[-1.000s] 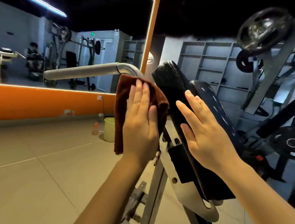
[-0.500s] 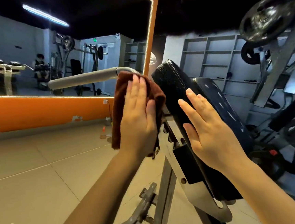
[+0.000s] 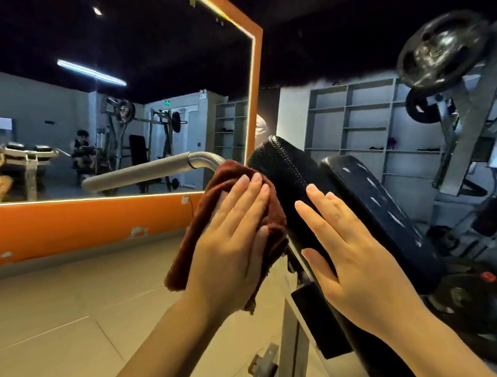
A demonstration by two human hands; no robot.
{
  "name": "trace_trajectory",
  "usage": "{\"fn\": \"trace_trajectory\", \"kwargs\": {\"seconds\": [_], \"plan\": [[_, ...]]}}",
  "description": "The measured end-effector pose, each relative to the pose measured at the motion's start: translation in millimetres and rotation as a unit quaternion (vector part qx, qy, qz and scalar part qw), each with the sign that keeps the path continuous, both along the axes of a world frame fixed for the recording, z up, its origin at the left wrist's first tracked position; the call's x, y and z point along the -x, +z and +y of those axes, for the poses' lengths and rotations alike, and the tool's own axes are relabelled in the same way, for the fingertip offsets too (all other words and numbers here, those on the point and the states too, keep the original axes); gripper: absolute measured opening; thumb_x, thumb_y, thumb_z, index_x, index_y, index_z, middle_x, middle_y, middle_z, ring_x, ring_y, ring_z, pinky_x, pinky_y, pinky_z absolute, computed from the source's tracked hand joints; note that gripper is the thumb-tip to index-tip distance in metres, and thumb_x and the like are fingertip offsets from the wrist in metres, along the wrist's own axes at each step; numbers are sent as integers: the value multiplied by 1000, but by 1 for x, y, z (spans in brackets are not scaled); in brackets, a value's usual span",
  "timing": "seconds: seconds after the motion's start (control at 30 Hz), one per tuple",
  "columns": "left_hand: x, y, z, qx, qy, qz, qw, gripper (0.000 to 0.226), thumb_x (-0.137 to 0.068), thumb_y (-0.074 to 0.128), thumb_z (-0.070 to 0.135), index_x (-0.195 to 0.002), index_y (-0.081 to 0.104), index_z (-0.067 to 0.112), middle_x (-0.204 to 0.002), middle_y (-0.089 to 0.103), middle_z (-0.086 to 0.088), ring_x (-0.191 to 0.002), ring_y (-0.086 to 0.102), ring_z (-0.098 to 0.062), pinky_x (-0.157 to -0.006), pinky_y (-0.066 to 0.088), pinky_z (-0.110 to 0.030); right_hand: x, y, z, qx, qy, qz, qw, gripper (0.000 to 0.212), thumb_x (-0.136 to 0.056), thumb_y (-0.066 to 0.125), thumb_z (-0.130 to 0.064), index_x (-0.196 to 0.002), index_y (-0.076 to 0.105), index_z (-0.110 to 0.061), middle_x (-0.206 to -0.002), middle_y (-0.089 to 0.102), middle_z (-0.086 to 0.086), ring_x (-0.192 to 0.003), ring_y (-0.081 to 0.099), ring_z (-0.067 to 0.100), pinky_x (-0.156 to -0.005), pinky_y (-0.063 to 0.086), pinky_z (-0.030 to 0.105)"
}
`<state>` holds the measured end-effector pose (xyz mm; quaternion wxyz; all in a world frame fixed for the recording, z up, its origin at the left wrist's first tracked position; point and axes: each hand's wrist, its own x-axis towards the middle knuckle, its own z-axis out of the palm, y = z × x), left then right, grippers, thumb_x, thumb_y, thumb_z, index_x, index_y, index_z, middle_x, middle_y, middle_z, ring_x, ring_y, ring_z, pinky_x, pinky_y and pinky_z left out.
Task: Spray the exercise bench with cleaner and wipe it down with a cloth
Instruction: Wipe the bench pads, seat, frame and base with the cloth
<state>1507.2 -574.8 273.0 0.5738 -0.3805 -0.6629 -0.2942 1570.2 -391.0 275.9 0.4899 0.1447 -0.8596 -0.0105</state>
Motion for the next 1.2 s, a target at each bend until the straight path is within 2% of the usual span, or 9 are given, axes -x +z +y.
{"fn": "trace_trajectory", "kwargs": {"seconds": [0.07, 0.13, 0.2, 0.37, 0.47, 0.63, 0.87, 1.1, 1.2], "plan": [[-8, 32, -8, 135, 94, -23, 986, 50, -103, 24, 38, -128, 61, 17, -136, 56, -2, -138, 38, -16, -120, 15, -31, 1, 0, 1, 2, 4, -3, 1000, 61, -95, 45, -42, -152, 26, -34, -161, 15, -16, -148, 19, 13, -106, 28, 34], [-13, 60, -8, 256, 153, -71, 952, 68, -95, 9, 47, -109, 71, 23, -118, 69, 4, -127, 50, -14, -115, 16, -29, 0, 1, 1, 11, 10, 0, 1000, 60, -94, 47, -41, -151, 29, -33, -161, 19, -14, -147, 22, 15, -103, 32, 36], [-14, 70, -10, 297, 170, -68, 937, 74, -91, 3, 50, -101, 72, 23, -107, 70, 7, -116, 56, -13, -112, 21, -31, -1, 2, 0, 14, 15, -1, 1000, 58, -95, 43, -45, -150, 29, -33, -161, 20, -13, -147, 23, 15, -104, 32, 37], [-9, 37, -34, 277, 157, 43, 947, 41, -99, 38, 40, -116, 66, 17, -120, 66, -4, -120, 54, -23, -117, 23, -42, 0, 0, 2, 23, 20, -8, 999, 59, -94, 39, -48, -150, 30, -33, -161, 20, -13, -147, 22, 14, -106, 29, 39], [-3, 34, -33, 303, 157, 67, 937, 38, -97, 41, 36, -116, 68, 18, -118, 68, -2, -115, 59, -23, -114, 26, -47, 1, 0, 1, 27, 28, -6, 999, 59, -93, 36, -51, -150, 30, -34, -161, 21, -13, -147, 23, 15, -107, 28, 39], [6, 55, -28, 385, 154, 116, 902, 36, -97, 44, 38, -108, 73, 19, -108, 72, -1, -103, 66, -20, -104, 40, -37, 1, 0, 1, 39, 34, -5, 999, 62, -90, 49, -42, -148, 31, -34, -160, 22, -13, -146, 23, 15, -106, 28, 41], [3, 72, -32, 256, 144, -20, 956, 67, -96, 22, 61, -104, 71, 17, -106, 71, -1, -102, 63, -18, -96, 44, -34, 0, 1, 2, 37, 36, -13, 999, 62, -90, 48, -44, -149, 31, -35, -160, 19, -15, -147, 20, 13, -106, 25, 37], [0, 41, -22, 323, 134, 99, 932, 35, -93, 49, 38, -106, 73, 16, -108, 72, -2, -103, 67, -21, -102, 41, -37, -2, 2, 1, 39, 31, -15, 999, 60, -91, 48, -43, -149, 33, -34, -160, 20, -14, -147, 20, 13, -105, 28, 35], [7, 51, -26, 298, 128, 77, 943, 39, -93, 49, 47, -101, 74, 18, -104, 73, 1, -102, 66, -19, -102, 42, -37, -2, 2, 1, 35, 32, -23, 999, 61, -91, 48, -45, -148, 29, -37, -160, 17, -16, -147, 17, 12, -107, 21, 36]]}}
